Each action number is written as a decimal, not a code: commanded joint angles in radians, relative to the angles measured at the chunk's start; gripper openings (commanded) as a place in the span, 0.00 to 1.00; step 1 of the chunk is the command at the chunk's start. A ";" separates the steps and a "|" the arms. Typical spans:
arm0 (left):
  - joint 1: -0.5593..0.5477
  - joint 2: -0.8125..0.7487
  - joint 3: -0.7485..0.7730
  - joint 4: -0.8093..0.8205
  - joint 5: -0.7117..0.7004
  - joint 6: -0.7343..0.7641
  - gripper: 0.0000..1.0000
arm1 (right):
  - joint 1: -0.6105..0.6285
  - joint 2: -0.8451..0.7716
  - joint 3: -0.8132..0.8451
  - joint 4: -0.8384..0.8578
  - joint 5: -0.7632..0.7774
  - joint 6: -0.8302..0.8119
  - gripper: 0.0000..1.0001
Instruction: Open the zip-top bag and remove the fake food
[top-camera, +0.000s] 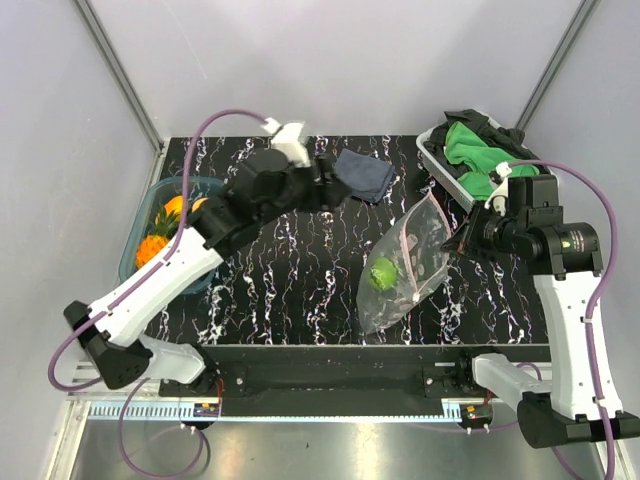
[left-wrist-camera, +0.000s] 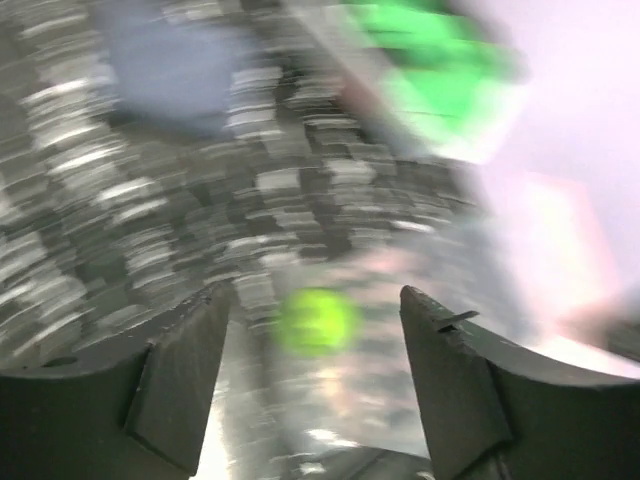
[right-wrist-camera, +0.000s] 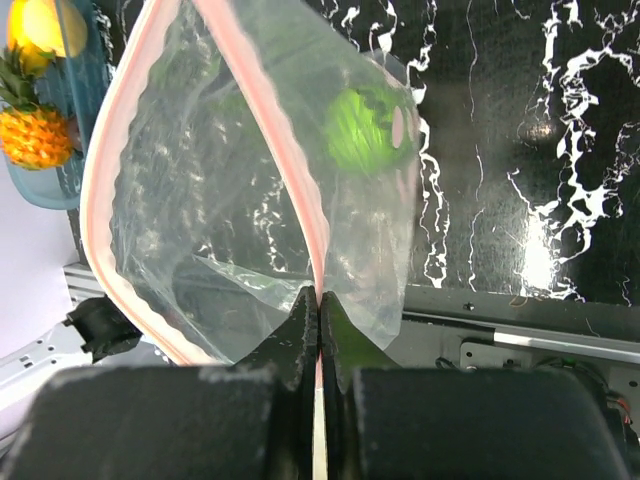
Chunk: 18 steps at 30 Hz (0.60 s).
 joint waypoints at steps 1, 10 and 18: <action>-0.140 0.077 0.191 0.209 0.192 0.104 0.65 | 0.003 0.009 0.071 0.034 0.005 0.004 0.00; -0.269 0.245 0.337 0.166 0.223 0.164 0.39 | 0.003 0.006 0.088 0.057 -0.031 0.035 0.00; -0.279 0.391 0.468 0.104 0.306 0.032 0.25 | 0.002 0.007 0.062 0.088 -0.082 0.078 0.00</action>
